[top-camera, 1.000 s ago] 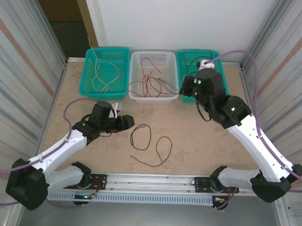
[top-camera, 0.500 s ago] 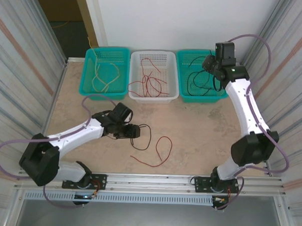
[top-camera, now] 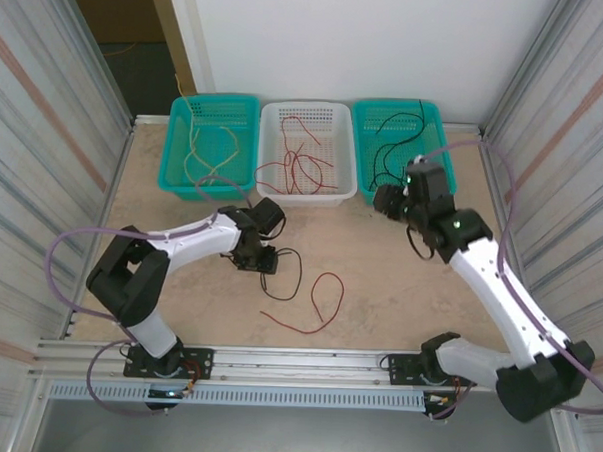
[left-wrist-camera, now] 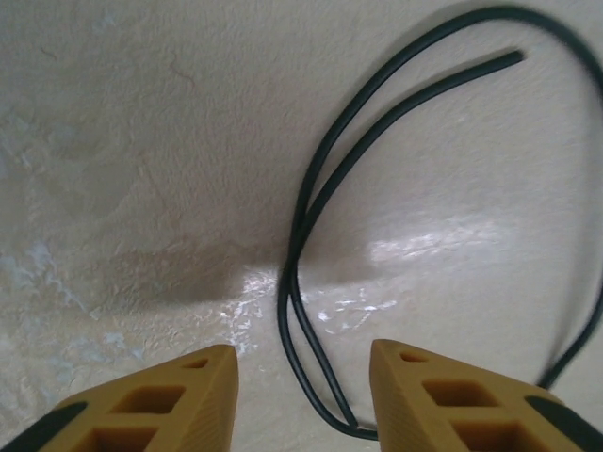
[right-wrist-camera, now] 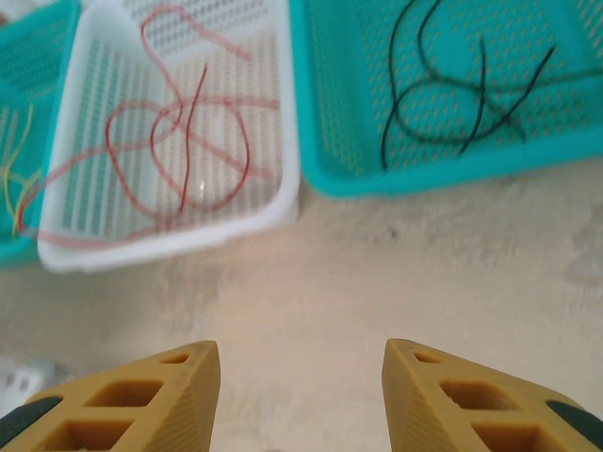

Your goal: Untangle the cables

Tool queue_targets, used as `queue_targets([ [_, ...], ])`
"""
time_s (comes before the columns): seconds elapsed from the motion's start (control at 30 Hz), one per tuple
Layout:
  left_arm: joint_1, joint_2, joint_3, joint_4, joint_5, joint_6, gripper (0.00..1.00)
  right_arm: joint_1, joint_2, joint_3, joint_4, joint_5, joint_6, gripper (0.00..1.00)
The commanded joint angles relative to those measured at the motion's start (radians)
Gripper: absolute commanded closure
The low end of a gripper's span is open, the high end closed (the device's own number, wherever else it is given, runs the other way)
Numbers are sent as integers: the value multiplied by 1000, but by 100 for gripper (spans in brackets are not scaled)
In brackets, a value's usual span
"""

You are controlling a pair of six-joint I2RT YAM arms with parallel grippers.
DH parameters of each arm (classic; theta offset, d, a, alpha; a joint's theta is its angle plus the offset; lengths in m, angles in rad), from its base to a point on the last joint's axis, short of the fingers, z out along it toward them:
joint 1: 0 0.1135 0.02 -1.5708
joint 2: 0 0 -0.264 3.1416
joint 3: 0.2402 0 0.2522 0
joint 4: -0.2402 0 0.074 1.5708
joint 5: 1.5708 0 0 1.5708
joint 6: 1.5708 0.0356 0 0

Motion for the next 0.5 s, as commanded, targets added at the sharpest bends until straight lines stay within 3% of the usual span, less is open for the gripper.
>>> queue_targets([
  [0.0, -5, 34, 25, -49, -2, 28, 62, 57, -84, -80, -65, 84, 88, 52],
  [0.13, -16, 80, 37, -30, 44, 18, 63, 90, -197, -152, -103, 102, 144, 52],
  [0.27, -25, 99, 38, -20, 60, 6, 64, 94, -217, -173, -98, 90, 163, 52],
  [0.47, -25, 93, 14, -19, 84, -27, 81, 108, -169, -144, -59, 76, 156, 57],
])
